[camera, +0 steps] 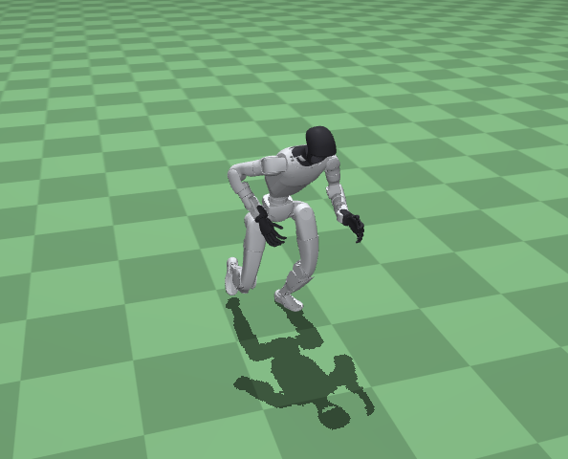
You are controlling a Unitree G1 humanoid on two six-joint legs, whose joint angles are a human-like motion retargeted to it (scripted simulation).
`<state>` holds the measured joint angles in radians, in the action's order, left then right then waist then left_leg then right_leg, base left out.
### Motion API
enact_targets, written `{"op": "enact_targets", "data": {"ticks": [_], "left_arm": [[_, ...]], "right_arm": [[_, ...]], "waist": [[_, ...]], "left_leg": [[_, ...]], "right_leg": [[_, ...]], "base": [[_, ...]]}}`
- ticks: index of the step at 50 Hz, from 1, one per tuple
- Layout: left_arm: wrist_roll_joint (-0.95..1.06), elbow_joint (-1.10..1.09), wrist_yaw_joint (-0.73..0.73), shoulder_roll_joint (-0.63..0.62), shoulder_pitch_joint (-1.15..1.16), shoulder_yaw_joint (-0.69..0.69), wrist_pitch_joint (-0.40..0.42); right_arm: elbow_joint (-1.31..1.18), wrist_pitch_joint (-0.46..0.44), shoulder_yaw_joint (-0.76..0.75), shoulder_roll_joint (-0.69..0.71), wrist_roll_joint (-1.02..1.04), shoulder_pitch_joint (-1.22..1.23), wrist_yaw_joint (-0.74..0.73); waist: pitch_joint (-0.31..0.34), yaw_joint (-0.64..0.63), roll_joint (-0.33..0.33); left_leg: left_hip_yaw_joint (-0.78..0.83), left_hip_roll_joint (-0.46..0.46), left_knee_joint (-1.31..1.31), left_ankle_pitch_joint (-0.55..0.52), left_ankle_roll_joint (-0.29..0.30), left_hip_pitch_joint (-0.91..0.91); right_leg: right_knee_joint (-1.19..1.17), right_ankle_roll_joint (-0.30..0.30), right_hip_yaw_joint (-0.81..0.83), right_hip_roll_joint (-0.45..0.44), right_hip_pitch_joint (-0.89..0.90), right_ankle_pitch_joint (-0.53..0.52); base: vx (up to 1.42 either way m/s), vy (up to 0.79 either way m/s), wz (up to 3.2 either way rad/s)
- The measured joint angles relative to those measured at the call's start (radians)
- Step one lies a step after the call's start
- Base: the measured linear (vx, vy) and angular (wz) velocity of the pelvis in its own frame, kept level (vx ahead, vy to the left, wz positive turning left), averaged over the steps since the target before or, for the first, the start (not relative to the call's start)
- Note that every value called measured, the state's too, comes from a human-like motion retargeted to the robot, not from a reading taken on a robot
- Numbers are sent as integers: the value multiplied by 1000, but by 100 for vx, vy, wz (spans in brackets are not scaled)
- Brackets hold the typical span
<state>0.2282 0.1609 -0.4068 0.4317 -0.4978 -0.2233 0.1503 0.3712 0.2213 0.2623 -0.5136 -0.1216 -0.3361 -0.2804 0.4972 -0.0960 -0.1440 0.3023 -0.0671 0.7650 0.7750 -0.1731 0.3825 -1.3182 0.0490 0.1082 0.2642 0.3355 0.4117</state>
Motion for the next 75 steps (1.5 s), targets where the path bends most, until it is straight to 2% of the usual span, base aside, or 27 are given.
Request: {"op": "enact_targets", "data": {"ticks": [2, 5, 8, 11, 13, 15, 17, 19, 23, 26, 29, 32, 35, 37, 38, 40, 43, 47, 50, 53, 57, 61, 63, 65, 68, 70, 75], "left_arm": [[2, 16, -110, -14, -208, -14, 24], [47, 58, -226, -30, -378, -11, 91], [114, 142, -177, -78, -379, 7, 163], [158, 210, -11, -110, -252, 28, 178], [157, 190, 122, -110, -115, 32, 139], [66, 102, 187, -98, 20, -1, 78], [-20, 9, 123, -78, 169, -68, 32], [17, -26, 34, -54, 353, -111, 32], [151, 87, -5, 89, 734, -43, 93], [246, 197, 80, 199, 923, 77, 122], [427, 264, 171, 191, 1024, 171, 116], [555, 314, 193, 106, 1029, 218, 88], [499, 342, 146, 19, 898, 203, 85], [421, 295, 120, -39, 725, 138, 85], [385, 239, 99, -71, 609, 85, 88], [362, 111, 38, -118, 382, -41, 81], [306, -72, -18, -88, 14, -209, 57], [218, -27, 37, 34, -294, -269, 69], [258, 50, 32, 78, -382, -257, 128], [389, 104, 5, 83, -380, -257, 192], [537, 186, 68, 81, -296, -235, 206], [572, 307, 225, 107, -70, -91, 157], [491, 362, 294, 123, 109, 29, 132], [353, 361, 256, 118, 307, 139, 139], [228, 244, -1, 55, 492, 211, 156], [267, 201, -157, -4, 556, 220, 195], [493, 174, -162, -3, 736, 228, 285]], "right_arm": [[62, 30, -91, -91, -112, -120, 61], [104, 40, -215, -214, -152, -225, 162], [61, 18, -226, -238, -114, -205, 208], [-23, -21, -165, -209, -84, -82, 238], [-111, -42, -105, -178, -94, 32, 245], [-220, -51, -54, -143, -122, 153, 206], [-313, -63, -3, -122, -97, 305, 133], [-342, -83, 55, -110, -21, 500, 85], [-236, -66, 120, -31, -5, 840, 29], [-99, -19, 112, 16, -96, 874, 23], [13, -11, 113, 39, -187, 790, 108], [96, -31, 129, 55, -279, 644, 227], [138, -42, 169, 39, -345, 518, 317], [116, -43, 225, 19, -329, 494, 362], [85, -40, 263, 14, -302, 500, 367], [6, -39, 340, 23, -220, 506, 313], [-121, -28, 371, 64, -131, 455, 132], [-123, -2, 229, 50, -333, 256, 122], [-125, -11, 124, 18, -407, 136, 187], [-170, -47, 53, -17, -328, 77, 208], [-174, -112, -50, -105, -176, 18, 303], [-169, -70, -22, -212, -97, 84, 312], [-232, -36, 65, -201, -176, 188, 250], [-400, -32, 187, -127, -431, 339, 176], [-715, -10, 292, -17, -924, 617, -20], [-812, 56, 304, -35, -978, 803, -169], [-715, 245, 192, -80, -1054, 1092, -196]], "waist": [[-39, 145, 61], [-94, 318, 159], [-101, 415, 225], [-23, 530, 226], [4, 567, 200], [7, 522, 205], [10, 406, 250], [8, 281, 273], [-77, 42, 213], [-153, -108, 96], [-191, -208, 8], [-183, -289, 20], [-170, -305, 56], [-164, -276, 37], [-161, -251, 4], [-144, -195, -59], [-134, -75, -91], [-163, 169, -2], [-187, 338, 81], [-204, 500, 118], [-206, 685, 155], [-163, 670, 145], [-60, 594, 115], [20, 499, 103], [23, 329, 105], [23, 216, 90], [23, 29, 47]], "left_leg": [[-70, -30, -95, -65, 41, -95], [-149, -100, -284, -284, 111, -234], [-156, -141, -445, -576, 175, -397], [-242, -127, -540, -740, 239, -624], [-348, -76, -464, -713, 217, -704], [-343, -51, -191, -638, 169, -659], [-221, -123, 180, -543, 102, -529], [-145, -175, 488, -429, 36, -378], [-105, -106, 716, -295, -39, 21], [-30, -7, 468, -287, -59, 236], [51, 63, -78, -381, 6, 242], [170, 36, -602, -424, 142, 100], [181, -10, -702, -458, 193, 37], [77, -15, -523, -495, 86, 47], [43, -3, -357, -422, 13, 84], [19, 19, -70, -235, -58, 114], [-27, 48, 62, -94, -34, 47], [-192, 30, -15, -78, 37, -114], [-319, -34, -165, -199, 109, -239], [-432, -74, -320, -391, 161, -364], [-491, -204, -459, -603, 259, -517], [-277, -344, -414, -703, 294, -669], [-215, -402, -218, -627, 264, -707], [-287, -409, 131, -462, 225, -563], [-370, -295, 568, -209, 122, -146], [-347, -182, 709, -120, 54, 136], [-244, 65, 419, -222, 28, 628]], "right_leg": [[80, -3, 96, -29, 111, 40], [382, -2, 191, -102, 269, 23], [876, 20, 213, -176, 311, -103], [1182, 80, 311, -137, 226, -138], [1188, 104, 352, -71, 170, -207], [1019, 64, 321, -33, 156, -213], [730, -12, 271, -44, 188, -18], [574, -39, 230, -77, 175, 107], [596, -30, 150, -108, 68, 164], [741, -12, 104, -48, -65, 36], [906, 12, 78, -18, -251, -212], [1041, 45, -3, -99, -500, -434], [996, 39, -123, -196, -646, -440], [724, 1, -30, -157, -587, -342], [535, -22, 35, -88, -515, -276], [198, -66, 69, 20, -368, -128], [-66, -79, 15, 7, -111, 17], [57, -53, 100, -44, 145, 59], [457, 13, 153, -80, 236, -65], [1018, 77, 193, -36, 192, -194], [1355, 155, 202, 94, 129, -166], [1117, 145, 346, 200, 100, -326], [787, 89, 322, 192, 136, -243], [523, 23, 282, 146, 212, -101], [433, -49, 252, 67, 351, -51], [426, -75, 225, 43, 435, -48], [463, -26, 221, 10, 502, -74]], "base": [[157, -11, 153], [163, -27, 73], [171, -36, 11], [181, -38, 71], [182, -41, 51], [177, -46, -37], [166, -45, -131], [157, -37, -176], [157, -16, -136], [168, 3, -30], [182, 11, -11], [193, 14, -52], [185, 18, -2], [171, 20, 41], [163, 19, 64], [156, 14, 77], [149, 2, 126], [147, -16, 205], [148, -44, 202], [152, -68, 236], [147, -94, 264], [119, -112, 65], [95, -107, -95], [77, -91, -120], [57, -63, -114], [48, -47, -80], [57, -40, -38]]}}
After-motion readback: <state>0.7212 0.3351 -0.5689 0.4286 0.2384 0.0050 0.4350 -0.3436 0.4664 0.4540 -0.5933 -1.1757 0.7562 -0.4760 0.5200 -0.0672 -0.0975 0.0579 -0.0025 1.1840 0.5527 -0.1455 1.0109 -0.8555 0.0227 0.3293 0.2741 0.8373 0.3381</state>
